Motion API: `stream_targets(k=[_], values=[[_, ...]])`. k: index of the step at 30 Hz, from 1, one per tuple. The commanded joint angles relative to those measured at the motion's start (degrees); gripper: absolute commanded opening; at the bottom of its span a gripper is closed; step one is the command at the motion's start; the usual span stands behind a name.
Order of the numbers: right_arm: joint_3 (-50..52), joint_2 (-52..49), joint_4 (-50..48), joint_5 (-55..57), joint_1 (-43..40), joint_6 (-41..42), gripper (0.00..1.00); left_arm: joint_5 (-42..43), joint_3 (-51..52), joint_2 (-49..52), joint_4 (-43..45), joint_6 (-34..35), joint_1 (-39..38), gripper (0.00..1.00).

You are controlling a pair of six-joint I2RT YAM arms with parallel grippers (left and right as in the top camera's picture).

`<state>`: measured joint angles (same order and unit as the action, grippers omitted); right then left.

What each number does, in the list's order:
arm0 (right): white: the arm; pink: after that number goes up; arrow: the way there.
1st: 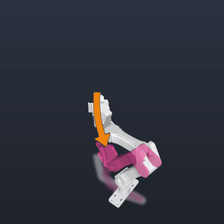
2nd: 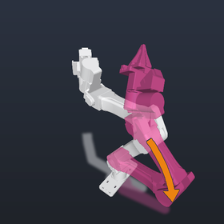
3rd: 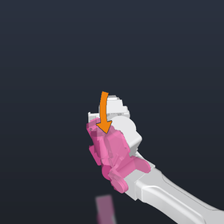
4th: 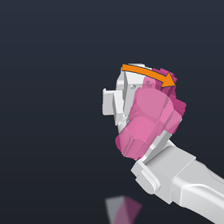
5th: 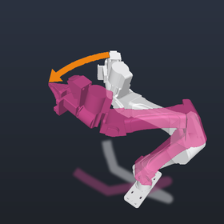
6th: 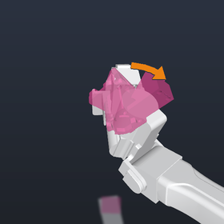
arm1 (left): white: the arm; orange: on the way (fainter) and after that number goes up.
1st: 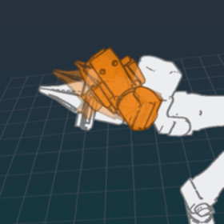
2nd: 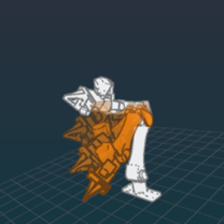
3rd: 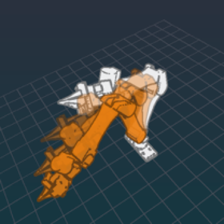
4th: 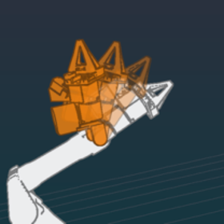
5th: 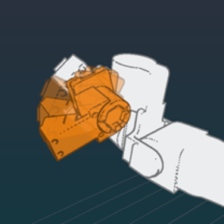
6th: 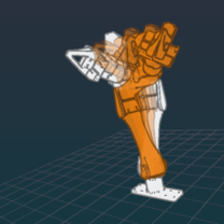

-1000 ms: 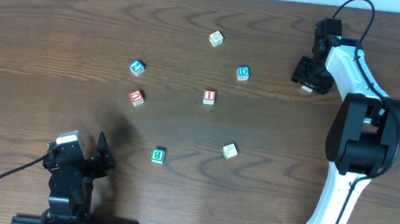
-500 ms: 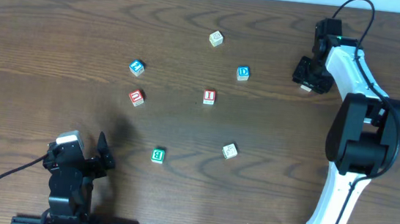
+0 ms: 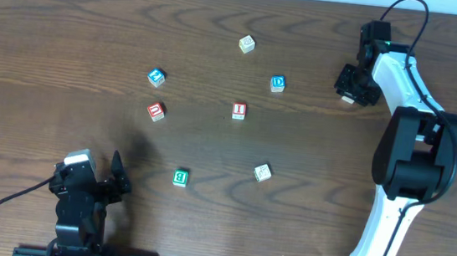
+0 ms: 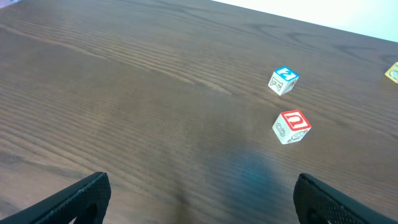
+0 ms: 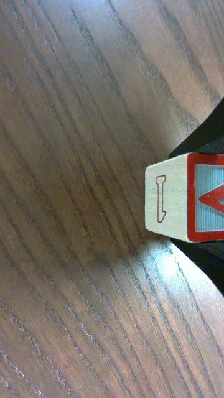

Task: Spell out Ai2
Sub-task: 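Close right gripper on the A block and lift, then carry the A block with right gripper left of the I block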

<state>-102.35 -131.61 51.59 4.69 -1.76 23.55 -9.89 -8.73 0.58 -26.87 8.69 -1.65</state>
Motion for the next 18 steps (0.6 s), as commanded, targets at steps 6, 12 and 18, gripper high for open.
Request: stream_targets(k=[6,12,18], values=[[0.00,-0.39,0.00,0.20,-1.01,0.17,0.25,-0.98,1.11,-0.35,-0.24,-0.98,0.13,0.95],[-0.22,-0.31,0.17,-0.17,-1.01,0.15,0.20,-0.98,1.11,-0.35,-0.24,-0.98,0.13,0.95],[-8.50,0.59,5.44,-1.57,-0.94,-0.07,0.10,-0.98,1.11,-0.35,-0.24,-0.98,0.13,0.95]])
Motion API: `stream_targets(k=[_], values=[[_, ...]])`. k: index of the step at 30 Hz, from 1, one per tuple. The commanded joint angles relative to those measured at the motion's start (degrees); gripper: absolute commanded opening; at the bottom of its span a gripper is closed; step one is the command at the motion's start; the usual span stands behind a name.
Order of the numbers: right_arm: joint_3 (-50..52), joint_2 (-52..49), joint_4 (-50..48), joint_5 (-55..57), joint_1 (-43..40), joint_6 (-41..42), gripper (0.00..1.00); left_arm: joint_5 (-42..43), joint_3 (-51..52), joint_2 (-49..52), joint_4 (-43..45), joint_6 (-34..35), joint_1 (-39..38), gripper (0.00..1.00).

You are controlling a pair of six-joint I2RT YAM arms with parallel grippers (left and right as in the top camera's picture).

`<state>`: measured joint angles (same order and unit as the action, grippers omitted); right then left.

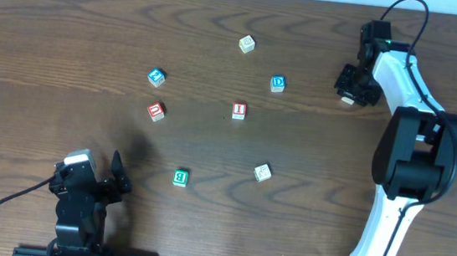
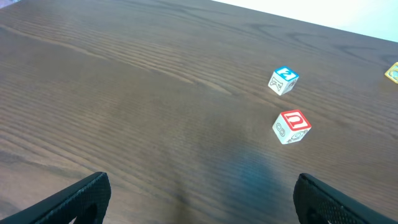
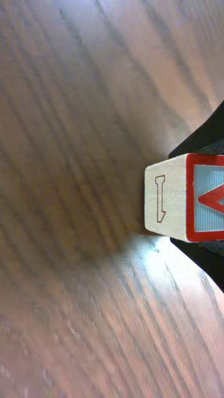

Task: Spell out Ai2
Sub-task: 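Carry the A block with right gripper left of the I block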

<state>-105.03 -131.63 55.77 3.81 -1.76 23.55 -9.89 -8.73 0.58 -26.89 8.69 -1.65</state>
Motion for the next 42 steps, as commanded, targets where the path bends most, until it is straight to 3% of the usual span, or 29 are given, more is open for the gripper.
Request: stream_targets(k=[1,3,11,23,33,42], values=[[-7.89,0.90,2.56,-0.70,-0.83,-0.04,0.07,-0.98,1.11,-0.35,-0.22,-0.98,0.13,0.95],[-13.03,1.31,5.60,-0.87,-0.48,-0.04,0.01,-1.01,1.11,-0.35,-0.22,-0.98,0.13,0.95],[-29.42,2.73,11.82,-6.69,7.85,0.00,0.02,-0.98,1.11,-0.35,-0.22,-0.98,0.13,0.95],[-29.42,1.70,7.74,-8.24,29.83,5.40,0.02,-0.98,1.11,-0.35,-0.22,-0.98,0.13,0.95],[-29.42,-1.27,10.05,-2.12,36.33,11.04,0.02,-0.98,1.11,-0.35,-0.22,-0.98,0.13,0.95],[-29.42,-4.46,10.45,-2.25,38.36,11.13,0.02,-0.98,1.11,-0.35,-0.22,-0.98,0.13,0.95]])
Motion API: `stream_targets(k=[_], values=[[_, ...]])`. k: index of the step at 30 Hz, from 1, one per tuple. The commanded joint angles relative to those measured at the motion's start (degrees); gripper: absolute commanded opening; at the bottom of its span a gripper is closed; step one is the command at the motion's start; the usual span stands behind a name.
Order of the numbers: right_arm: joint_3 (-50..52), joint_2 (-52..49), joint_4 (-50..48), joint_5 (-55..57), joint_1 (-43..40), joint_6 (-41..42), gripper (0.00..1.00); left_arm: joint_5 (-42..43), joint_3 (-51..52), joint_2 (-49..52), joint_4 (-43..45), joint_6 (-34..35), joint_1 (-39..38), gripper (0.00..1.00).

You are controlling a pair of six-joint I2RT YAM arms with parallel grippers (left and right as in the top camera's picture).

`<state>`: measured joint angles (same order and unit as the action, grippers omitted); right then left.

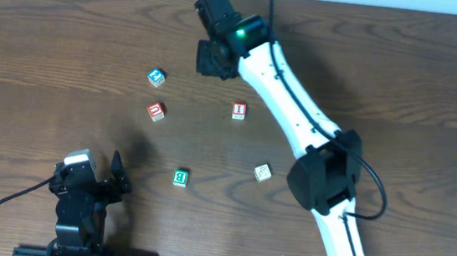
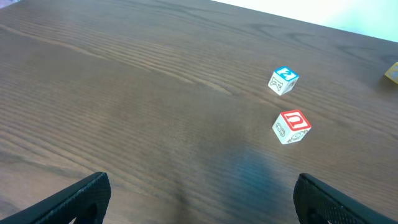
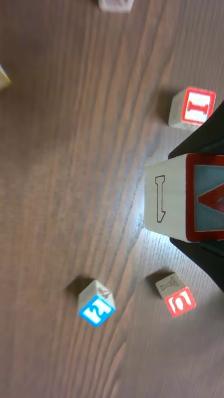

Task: Spell out Ai2
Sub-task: 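Carry the A block with right gripper left of the I block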

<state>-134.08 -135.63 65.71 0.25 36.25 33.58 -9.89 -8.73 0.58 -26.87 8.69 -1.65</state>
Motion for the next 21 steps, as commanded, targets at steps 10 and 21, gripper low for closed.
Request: stream_targets(k=[10,21], values=[[0.61,-0.48,4.13,9.22,3.30,1.22,0.01,-0.98,1.11,-0.35,-0.24,-0.98,0.13,0.95],[2.95,-3.28,5.09,7.78,3.50,2.40,0.02,-0.98,1.11,-0.35,-0.24,-0.98,0.13,0.95]])
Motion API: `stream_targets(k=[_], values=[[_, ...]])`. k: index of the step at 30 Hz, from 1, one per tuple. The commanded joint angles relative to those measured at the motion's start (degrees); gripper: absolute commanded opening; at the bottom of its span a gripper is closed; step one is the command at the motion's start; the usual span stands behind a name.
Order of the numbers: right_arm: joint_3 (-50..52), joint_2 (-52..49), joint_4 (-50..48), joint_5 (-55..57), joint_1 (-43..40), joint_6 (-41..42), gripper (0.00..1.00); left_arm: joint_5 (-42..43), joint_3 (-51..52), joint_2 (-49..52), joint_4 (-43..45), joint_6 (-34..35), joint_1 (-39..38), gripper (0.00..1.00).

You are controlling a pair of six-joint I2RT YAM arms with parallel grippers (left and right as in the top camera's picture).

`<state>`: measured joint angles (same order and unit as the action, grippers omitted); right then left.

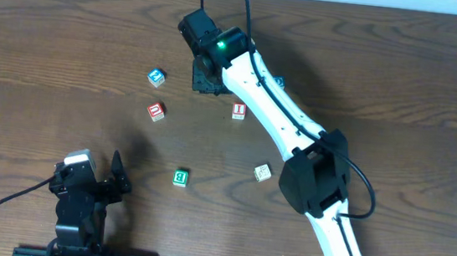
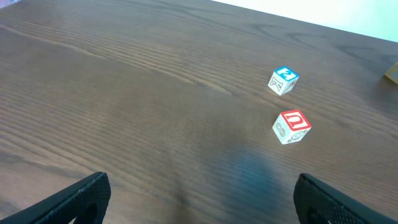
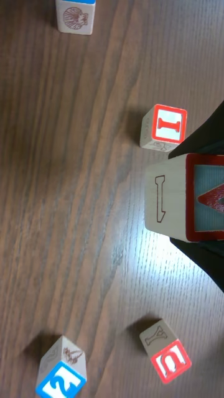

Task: Spell out Ai2
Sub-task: 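Carry the A block with right gripper left of the I block, then lower the A block beside the I block and release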

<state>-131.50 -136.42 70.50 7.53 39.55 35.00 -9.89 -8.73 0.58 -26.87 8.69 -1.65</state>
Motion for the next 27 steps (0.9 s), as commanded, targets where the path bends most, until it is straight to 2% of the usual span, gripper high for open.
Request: stream_targets(k=[1,20,27], values=[[0.37,-3.02,0.50,-0.26,0.20,0.98,0.02,-0.98,1.11,-0.35,-0.24,-0.98,0.13,0.95],[0.37,-7.13,1.11,-1.53,0.17,0.94,0.02,-1.01,1.11,-0.35,-0.24,-0.98,0.13,0.95],[0.39,-7.13,0.63,1.40,0.17,0.26,0.02,-0.98,1.11,-0.35,-0.24,-0.98,0.13,0.95]])
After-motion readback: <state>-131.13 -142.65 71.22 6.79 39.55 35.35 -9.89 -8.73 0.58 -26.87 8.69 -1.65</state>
